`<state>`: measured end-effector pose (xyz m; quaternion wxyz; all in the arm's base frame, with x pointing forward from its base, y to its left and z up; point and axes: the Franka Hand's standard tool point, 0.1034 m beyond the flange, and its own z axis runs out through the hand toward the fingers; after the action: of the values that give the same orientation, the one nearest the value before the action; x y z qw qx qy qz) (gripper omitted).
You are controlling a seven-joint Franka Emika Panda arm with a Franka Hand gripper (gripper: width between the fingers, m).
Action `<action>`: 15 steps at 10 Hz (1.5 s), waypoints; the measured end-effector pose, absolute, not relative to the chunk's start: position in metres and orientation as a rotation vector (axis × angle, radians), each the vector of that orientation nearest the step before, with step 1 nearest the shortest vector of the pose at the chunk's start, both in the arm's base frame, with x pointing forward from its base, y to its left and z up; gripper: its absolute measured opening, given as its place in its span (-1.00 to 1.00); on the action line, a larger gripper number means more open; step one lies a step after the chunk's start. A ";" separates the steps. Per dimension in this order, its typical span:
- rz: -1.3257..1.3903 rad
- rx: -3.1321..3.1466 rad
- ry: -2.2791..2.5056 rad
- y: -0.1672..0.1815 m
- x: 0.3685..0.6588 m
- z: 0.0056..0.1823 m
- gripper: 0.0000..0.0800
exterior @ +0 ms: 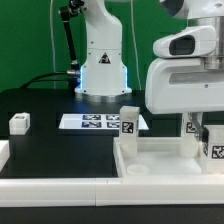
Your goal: Assemble square table
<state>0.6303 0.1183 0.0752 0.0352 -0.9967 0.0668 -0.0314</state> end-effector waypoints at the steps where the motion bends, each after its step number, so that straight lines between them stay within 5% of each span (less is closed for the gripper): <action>1: -0.094 -3.055 0.282 0.118 0.630 0.075 -0.27; 5: -0.014 -2.701 1.431 0.119 0.628 0.075 -0.27; 15: 0.162 -1.727 2.369 0.115 0.629 0.075 -0.27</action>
Offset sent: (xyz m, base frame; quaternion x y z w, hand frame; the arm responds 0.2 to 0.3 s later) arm 0.0030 -0.0019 0.0080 -0.0470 -0.0344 0.4578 0.8872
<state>0.6290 0.1150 0.0747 0.1026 -0.5852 0.8025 0.0550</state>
